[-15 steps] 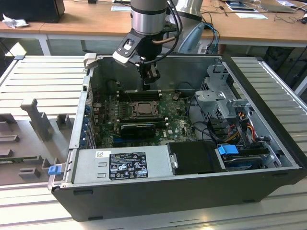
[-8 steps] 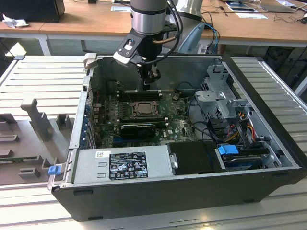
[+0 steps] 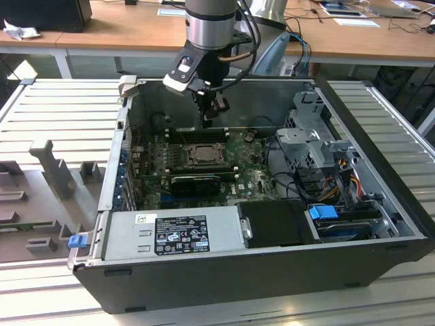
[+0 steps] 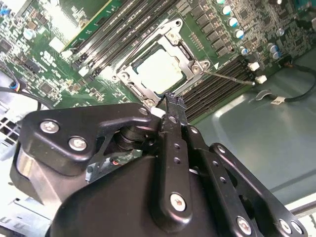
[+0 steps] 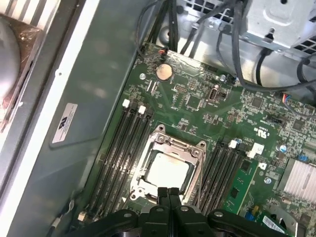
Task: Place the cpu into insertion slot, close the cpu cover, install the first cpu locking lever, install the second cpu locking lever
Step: 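Install the first cpu locking lever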
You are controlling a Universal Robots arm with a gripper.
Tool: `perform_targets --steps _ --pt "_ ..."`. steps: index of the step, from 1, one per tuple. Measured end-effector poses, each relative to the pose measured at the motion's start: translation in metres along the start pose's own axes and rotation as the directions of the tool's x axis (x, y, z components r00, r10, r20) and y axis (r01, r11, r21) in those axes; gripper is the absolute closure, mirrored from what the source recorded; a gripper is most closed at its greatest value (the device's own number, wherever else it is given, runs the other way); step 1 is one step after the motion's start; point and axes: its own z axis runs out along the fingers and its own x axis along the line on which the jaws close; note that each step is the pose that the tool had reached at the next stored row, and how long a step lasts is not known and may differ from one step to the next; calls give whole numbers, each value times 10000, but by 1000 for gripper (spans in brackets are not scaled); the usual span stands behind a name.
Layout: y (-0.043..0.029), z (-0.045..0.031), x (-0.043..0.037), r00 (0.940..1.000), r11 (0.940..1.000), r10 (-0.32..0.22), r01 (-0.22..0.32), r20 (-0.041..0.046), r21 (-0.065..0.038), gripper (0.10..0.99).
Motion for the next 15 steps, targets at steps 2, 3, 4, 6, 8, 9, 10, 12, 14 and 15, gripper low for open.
perform_targets --steps 2,3,4,6,8,9,10,12,14,15 --pt "0 0 0 9994 9994 -342 342 -8 9 980" --pt "0 0 0 9983 9983 -591 591 -15 16 980" --pt "0 0 0 9972 9972 -754 754 -19 20 980" --pt "0 0 0 9955 9955 -946 946 -24 25 980" --pt "0 0 0 9931 9931 -1170 1170 -30 30 980" --pt "0 0 0 9911 9911 -1333 1333 -35 35 980" --pt "0 0 0 9897 9897 -1430 1430 -37 37 980" --pt "0 0 0 9853 9853 -1709 1709 -45 43 980" --pt "0 1 0 9765 9765 -2154 2154 -58 54 980" --pt "0 1 0 9719 9719 -2354 2354 -64 58 980"
